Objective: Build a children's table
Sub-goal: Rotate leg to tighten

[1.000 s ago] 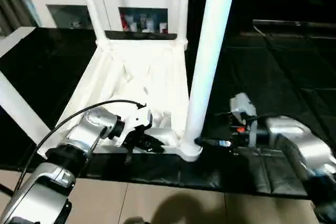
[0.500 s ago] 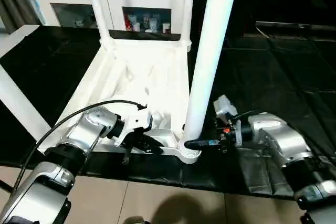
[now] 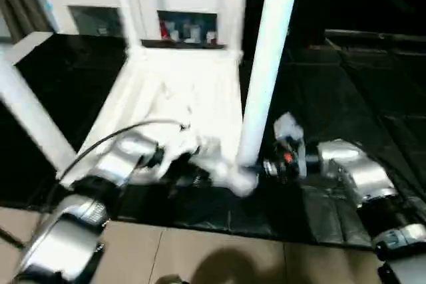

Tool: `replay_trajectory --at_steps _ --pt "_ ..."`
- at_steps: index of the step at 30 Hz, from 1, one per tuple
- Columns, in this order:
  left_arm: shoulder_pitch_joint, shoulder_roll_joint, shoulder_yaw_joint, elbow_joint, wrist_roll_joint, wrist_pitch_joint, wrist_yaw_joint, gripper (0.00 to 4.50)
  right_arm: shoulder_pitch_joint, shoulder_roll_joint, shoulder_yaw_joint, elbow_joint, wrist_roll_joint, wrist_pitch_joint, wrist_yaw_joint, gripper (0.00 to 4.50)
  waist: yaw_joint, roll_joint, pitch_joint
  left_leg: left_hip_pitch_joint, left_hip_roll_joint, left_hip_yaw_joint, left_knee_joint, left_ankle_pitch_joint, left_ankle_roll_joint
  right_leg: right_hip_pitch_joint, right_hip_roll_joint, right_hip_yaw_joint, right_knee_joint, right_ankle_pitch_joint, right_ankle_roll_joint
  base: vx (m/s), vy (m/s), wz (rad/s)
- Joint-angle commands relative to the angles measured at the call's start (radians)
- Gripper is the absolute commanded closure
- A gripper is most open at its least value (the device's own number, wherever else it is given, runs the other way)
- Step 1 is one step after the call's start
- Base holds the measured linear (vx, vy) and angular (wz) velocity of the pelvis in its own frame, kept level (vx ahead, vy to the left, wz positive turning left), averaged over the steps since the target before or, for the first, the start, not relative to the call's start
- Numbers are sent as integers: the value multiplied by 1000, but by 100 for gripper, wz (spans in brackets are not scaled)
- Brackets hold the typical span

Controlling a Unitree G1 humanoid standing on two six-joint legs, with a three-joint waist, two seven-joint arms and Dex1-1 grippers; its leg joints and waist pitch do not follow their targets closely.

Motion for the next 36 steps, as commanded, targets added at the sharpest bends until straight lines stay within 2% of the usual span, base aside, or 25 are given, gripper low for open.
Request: replay_trajectory --at_steps 1,2,3,4,5,8,10,11,13,14,15,17,20,22,23,26,27,29,30,32,33,34,35,36 --pt "-66 -65 51 23 -26 36 126 450 2 72 9 -4 -21 61 -156 249 -5 -10 -68 7 39 -22 -71 -186 14 57 -90 58 -96 -392 -101 0 0 0" --pt "-80 -80 56 39 -23 42 161 450 -1 93 -1 -2 -27 81 -213 252 -14 -13 -69 3 38 -25 -72 -183 11 61 -90 55 -97 -392 -94 0 0 0" --pt "-96 -99 63 57 -23 52 199 450 -9 120 -13 7 -36 101 -280 252 -17 -10 -70 3 37 -25 -72 -179 11 62 -89 55 -96 -386 -93 0 0 0" --pt "-110 -117 73 74 -23 60 233 450 -17 145 -20 18 -48 116 -340 252 -26 -13 -70 0 35 -26 -72 -173 11 62 -88 54 -95 -372 -94 0 0 0" --pt "-127 -138 84 94 -20 67 277 450 -29 172 -24 32 -66 121 -405 252 -32 -9 -72 3 32 -23 -69 -166 13 59 -87 55 -97 -360 -99 0 0 0" --pt "-156 -180 99 123 -15 78 342 450 -68 238 -35 78 -93 125 -531 252 -46 -11 -75 0 30 -22 -67 -136 26 61 -86 56 -91 -290 -132 0 0 0" --pt "-166 -193 99 134 -7 68 361 450 -86 267 -47 99 -89 123 -560 252 -48 -10 -77 -1 28 -21 -65 -124 41 65 -85 57 -88 -250 -141 0 0 0" --pt "-171 -197 99 142 1 60 369 450 -90 273 -41 97 -98 116 -557 252 -48 -9 -79 -1 30 -21 -64 -108 53 65 -83 58 -83 -204 -153 0 0 0" --pt "-174 -197 95 149 10 47 371 450 -85 272 -23 85 -117 98 -541 252 -47 -11 -78 0 32 -19 -63 -100 68 65 -84 59 -79 -169 -167 0 0 0" --pt "-174 -197 95 149 10 47 371 450 -85 272 -23 85 -117 98 -541 218 -47 -11 -78 0 33 -20 -64 -100 72 65 -84 59 -79 -163 -170 0 0 0" --pt "-172 -187 89 151 18 29 356 450 -72 272 -17 61 -118 94 -524 218 -48 -13 -75 1 34 -19 -65 -113 76 65 -84 59 -82 -172 -173 0 0 0" --pt "-169 -179 89 150 18 26 345 450 -65 269 -18 50 -111 96 -510 184 -46 -12 -75 3 34 -18 -65 -119 75 66 -86 59 -83 -190 -170 0 0 0" --pt "-165 -165 88 157 26 12 319 450 -57 258 -25 43 -108 88 -488 175 -46 -8 -73 4 35 -19 -68 -138 70 65 -87 59 -87 -224 -163 0 0 0" --pt "-156 -150 80 151 32 -4 289 450 -45 239 -33 24 -97 83 -459 149 -46 -9 -72 5 36 -19 -68 -142 67 65 -87 59 -88 -232 -157 0 0 0" --pt "-151 -142 76 148 33 -7 275 450 -37 224 -31 11 -94 72 -434 140 -44 -3 -73 6 37 -19 -68 -146 68 64 -85 60 -90 -226 -155 0 0 0" --pt "-137 -120 72 146 38 -46 225 450 -12 170 -25 -22 -117 43 -402 117 -40 0 -75 7 42 -20 -68 -146 70 63 -85 61 -83 -176 -170 0 0 0" --pt "-125 -102 62 143 41 -86 175 450 3 143 -41 -56 -88 68 -361 117 -36 1 -74 8 42 -20 -68 -153 68 63 -85 61 -83 -175 -174 0 0 0" --pt "-117 -87 54 138 41 -105 133 450 15 121 -53 -82 -68 78 -329 102 -28 -1 -76 8 42 -19 -67 -152 73 66 -87 61 -83 -174 -174 0 0 0" --pt "-104 -62 37 131 49 -147 70 450 39 78 -52 -124 -45 69 -250 86 -25 -5 -75 6 43 -19 -68 -150 76 65 -86 61 -83 -173 -172 0 0 0" --pt "-98 -47 29 127 57 -167 31 450 57 48 -51 -156 -22 72 -175 72 -18 -3 -76 8 46 -18 -67 -153 78 62 -88 63 -81 -177 -170 0 0 0" --pt "-92 -38 23 120 56 -178 -4 450 67 25 -50 -168 -17 60 -137 72 -9 -8 -74 9 48 -17 -67 -162 81 62 -89 62 -83 -193 -164 0 0 0" --pt "-88 -32 19 114 55 -184 -27 450 74 11 -49 -175 -16 49 -116 51 -1 -3 -75 13 50 -17 -68 -164 76 56 -89 63 -84 -208 -162 0 0 0" --pt "-87 -30 18 113 55 -186 -33 450 74 7 -49 -176 -15 49 -110 51 1 -3 -74 13 50 -16 -68 -168 72 55 -90 63 -84 -215 -162 0 0 0" --pt "-80 -16 9 103 55 -202 -86 450 82 -32 -51 -186 4 46 -39 42 6 -8 -74 14 51 -17 -69 -173 68 56 -92 63 -84 -233 -159 0 0 0"
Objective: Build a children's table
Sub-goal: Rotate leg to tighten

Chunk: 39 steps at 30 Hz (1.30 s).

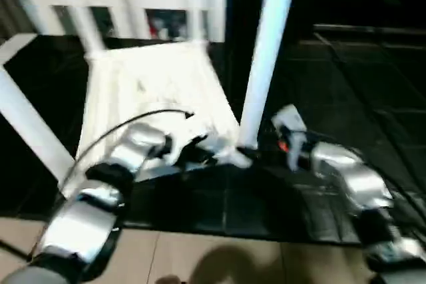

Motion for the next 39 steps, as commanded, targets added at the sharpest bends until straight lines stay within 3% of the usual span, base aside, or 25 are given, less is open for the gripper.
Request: replay_trajectory --at_steps 1,6,7,10,16,17,21,24,25,37,39 --pt "-6 -1 -22 -63 -2 -44 -98 450 5 -44 -4 -27 35 -17 94 34 4 -6 -73 17 53 -16 -63 -174 67 59 -93 66 -82 -246 -149 0 0 0" --pt "13 25 -50 -91 -12 -75 -225 450 -3 -94 7 -13 51 -56 205 3 18 -6 -74 13 55 -17 -63 -170 62 58 -95 66 -78 -236 -153 0 0 0" --pt "20 33 -58 -97 -12 -89 -265 450 -3 -113 23 -23 62 -30 253 3 19 -6 -75 14 54 -17 -63 -169 63 58 -94 65 -78 -236 -154 0 0 0" --pt "28 39 -67 -107 -11 -108 -307 450 2 -131 49 -41 78 -11 330 3 24 -6 -74 14 56 -17 -63 -169 69 58 -94 65 -78 -233 -155 0 0 0" --pt "41 48 -89 -137 12 -138 -335 450 -8 -128 92 -2 74 -58 426 3 39 -10 -72 18 59 -18 -65 -189 58 52 -97 66 -82 -286 -148 0 0 0" --pt "42 48 -90 -140 13 -140 -336 450 -11 -126 93 5 73 -61 429 31 38 -9 -72 16 60 -19 -66 -194 55 53 -98 66 -81 -292 -148 0 0 0" --pt "48 44 -85 -157 11 -140 -338 450 -35 -108 103 51 70 -74 451 45 35 -9 -73 13 57 -19 -65 -190 51 55 -98 65 -81 -283 -151 0 0 0" --pt "48 44 -85 -158 12 -142 -335 450 -39 -106 114 60 63 -85 463 82 35 -11 -74 12 57 -19 -65 -171 58 56 -96 66 -78 -269 -148 0 0 0" --pt "48 44 -86 -151 17 -147 -328 450 -39 -104 121 65 59 -91 470 85 34 -15 -74 12 57 -18 -64 -169 60 56 -96 65 -78 -268 -146 0 0 0" --pt "45 33 -63 -135 19 -115 -266 450 -40 -88 122 93 68 -102 495 202 34 -11 -72 14 58 -19 -66 -183 57 54 -97 65 -83 -304 -139 0 0 0" --pt "40 27 -53 -129 15 -96 -247 450 -36 -85 121 84 75 -94 492 209 34 -5 -73 16 58 -19 -65 -186 54 52 -96 66 -82 -299 -143 0 0 0"
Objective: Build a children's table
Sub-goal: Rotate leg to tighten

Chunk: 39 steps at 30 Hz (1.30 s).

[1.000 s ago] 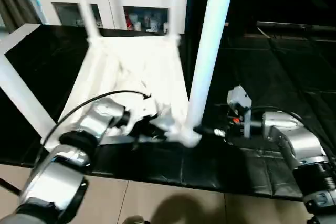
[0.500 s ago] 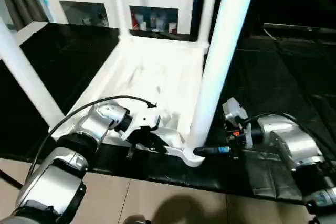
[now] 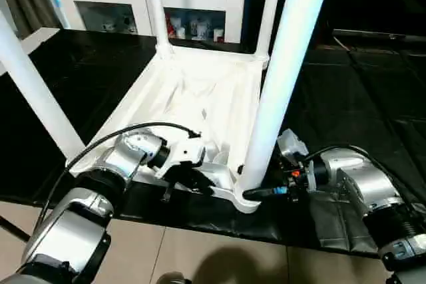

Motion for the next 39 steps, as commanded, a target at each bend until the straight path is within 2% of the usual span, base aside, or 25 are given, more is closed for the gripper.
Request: replay_trajectory --at_steps 1,2,5,6,7,9,10,11,12,13,14,15,16,20,21,22,24,26,28,30,33,35,36,39 --pt "-20 -13 20 -8 3 29 45 450 -4 9 0 -20 19 15 6 215 -10 -6 -73 18 58 -19 -67 -186 52 50 -95 66 -83 -285 -154 0 0 0" --pt "-31 -21 27 4 8 64 84 450 1 20 -12 -29 24 52 -33 223 -13 -3 -72 17 59 -20 -69 -193 48 51 -93 66 -83 -282 -157 0 0 0" --pt "-56 -49 49 41 9 127 175 450 3 60 -32 -16 -33 40 -202 238 -17 -5 -70 16 54 -22 -70 -199 34 53 -95 64 -86 -317 -145 0 0 0" --pt "-56 -49 49 41 9 127 175 450 3 60 -32 -16 -33 40 -202 241 -19 -6 -69 16 53 -21 -70 -201 31 53 -94 63 -89 -329 -140 0 0 0" --pt "-72 -80 68 58 1 160 237 450 -3 104 -54 3 -73 66 -361 244 -25 -7 -67 16 50 -22 -72 -209 23 54 -95 63 -92 -359 -128 0 0 0" --pt "-82 -100 78 68 -4 179 273 450 -9 133 -68 12 -89 94 -453 246 -48 -9 -66 13 44 -26 -75 -214 8 59 -94 57 -97 -395 -109 0 0 0" --pt "-89 -115 86 73 -8 195 298 450 -13 154 -79 18 -98 116 -516 250 -61 -11 -66 7 40 -27 -76 -209 8 64 -92 55 -98 -400 -101 0 0 0" --pt "-106 -144 102 90 -15 219 354 450 -26 192 -100 28 -107 150 -613 251 -66 6 -66 8 41 -30 -76 -209 4 63 -93 56 -98 -399 -101 0 0 0" --pt "-123 -169 116 104 -20 242 401 450 -36 219 -111 34 -115 168 -677 251 -74 1 -64 6 40 -27 -77 -215 7 62 -89 54 -103 -403 -99 0 0 0" --pt "-142 -199 134 121 -24 267 458 450 -49 250 -120 41 -128 185 -748 252 -83 -6 -68 8 35 -26 -73 -208 5 62 -88 55 -103 -387 -101 0 0 0" --pt "-142 -199 134 121 -24 267 458 450 -49 250 -120 41 -128 185 -748 252 -87 -5 -67 11 34 -24 -71 -204 5 58 -87 56 -103 -382 -105 0 0 0" --pt "-169 -237 160 144 -29 290 550 450 -68 293 -127 55 -147 193 -833 252 -95 -7 -70 8 29 -22 -67 -178 17 61 -85 57 -100 -346 -119 0 0 0" --pt "-184 -256 171 154 -30 297 598 450 -83 321 -126 68 -158 196 -873 252 -96 -7 -71 10 29 -21 -66 -169 27 61 -85 56 -102 -329 -125 0 0 0" --pt "-194 -265 173 159 -23 288 619 450 -94 341 -112 77 -175 174 -881 252 -101 -7 -74 3 29 -20 -64 -137 54 67 -83 58 -91 -236 -148 0 0 0" --pt "-193 -264 169 156 -18 285 615 450 -93 341 -106 75 -174 162 -866 252 -99 -10 -74 4 31 -19 -64 -125 70 67 -82 59 -88 -197 -160 0 0 0" --pt "-188 -253 160 149 -3 279 609 450 -82 330 -85 56 -180 145 -831 219 -98 -5 -74 5 32 -20 -64 -126 72 68 -84 58 -86 -195 -164 0 0 0" --pt "-188 -250 159 151 5 278 610 450 -77 328 -80 46 -184 145 -825 184 -99 -5 -73 7 36 -20 -66 -136 76 67 -83 58 -87 -195 -169 0 0 0" --pt "-185 -243 156 152 11 272 605 450 -70 324 -84 37 -178 151 -817 180 -100 -4 -71 9 36 -20 -67 -155 74 67 -84 58 -91 -219 -169 0 0 0" --pt "-174 -222 153 150 17 251 573 450 -55 308 -101 22 -165 149 -798 169 -98 -6 -69 8 35 -19 -68 -162 74 68 -85 58 -94 -243 -160 0 0 0" --pt "-167 -208 153 147 15 233 542 450 -47 286 -106 22 -164 116 -771 147 -97 -6 -69 10 36 -20 -69 -166 74 67 -86 59 -95 -255 -153 0 0 0" --pt "-157 -194 158 138 3 215 495 450 -34 249 -102 18 -171 58 -718 126 -94 -5 -69 10 39 -20 -69 -172 74 65 -86 59 -94 -244 -160 0 0 0" --pt "-140 -170 145 120 -1 181 414 450 -19 205 -117 1 -145 28 -635 109 -90 -3 -70 10 39 -20 -68 -174 77 67 -87 59 -94 -241 -162 0 0 0" --pt "-131 -160 138 109 -5 160 369 450 -13 185 -124 -9 -133 18 -593 90 -85 -2 -70 9 41 -19 -67 -168 85 68 -87 61 -91 -223 -166 0 0 0" --pt "-116 -134 113 90 3 141 278 450 0 127 -124 -38 -107 10 -476 78 -75 -3 -74 7 46 -18 -64 -144 104 68 -85 61 -78 -146 -190 0 0 0"
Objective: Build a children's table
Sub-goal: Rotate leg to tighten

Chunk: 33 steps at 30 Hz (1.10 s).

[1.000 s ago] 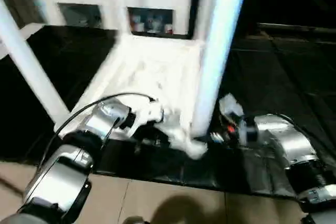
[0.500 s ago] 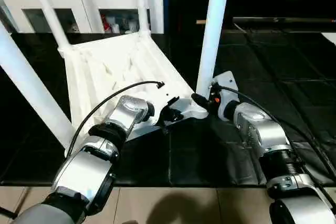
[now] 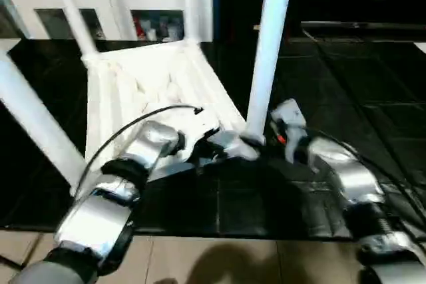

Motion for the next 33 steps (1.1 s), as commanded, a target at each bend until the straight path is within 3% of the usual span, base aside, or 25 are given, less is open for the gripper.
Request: replay_trajectory --at_steps 1,6,7,13,15,18,22,26,27,33 --pt "-17 3 -22 -62 -18 -57 -97 450 4 -22 23 -43 30 -10 107 65 11 -3 -78 7 48 -18 -55 -144 107 70 -88 62 -73 -141 -188 0 0 0" --pt "-2 42 -63 -72 3 -121 -230 450 10 -122 41 -67 76 3 305 22 47 1 -75 15 57 -17 -56 -165 95 60 -90 64 -74 -176 -188 0 0 0" --pt "6 56 -80 -86 10 -134 -277 450 10 -150 58 -73 84 12 365 11 51 -3 -75 16 58 -18 -57 -172 92 61 -92 65 -74 -182 -188 0 0 0" --pt "25 82 -118 -122 19 -168 -364 450 6 -187 108 -84 94 55 479 1 65 -3 -74 13 58 -19 -58 -171 81 61 -97 66 -78 -233 -170 0 0 0" --pt "29 85 -125 -130 19 -174 -381 450 3 -184 117 -74 83 30 483 1 74 -2 -75 17 59 -18 -58 -172 74 56 -97 66 -79 -242 -166 0 0 0" --pt "34 87 -132 -139 22 -181 -391 450 -4 -173 127 -55 76 10 490 1 74 -1 -76 14 60 -20 -59 -173 65 57 -97 65 -75 -227 -170 0 0 0" --pt "43 91 -134 -156 22 -184 -401 450 -17 -162 137 -35 91 18 523 38 73 -6 -76 11 58 -19 -58 -164 69 60 -98 65 -74 -218 -170 0 0 0" --pt "45 93 -135 -154 23 -190 -398 450 -22 -158 137 -31 96 23 538 74 71 -3 -76 11 57 -19 -58 -166 71 59 -96 64 -77 -243 -159 0 0 0" --pt "47 94 -135 -156 23 -190 -399 450 -23 -159 139 -31 98 24 539 74 71 -8 -75 12 57 -19 -58 -163 72 59 -96 64 -77 -246 -157 0 0 0" --pt "52 96 -130 -165 15 -182 -391 450 -30 -154 137 -16 108 25 558 115 72 -6 -77 11 58 -19 -57 -151 76 58 -96 64 -74 -230 -161 0 0 0"
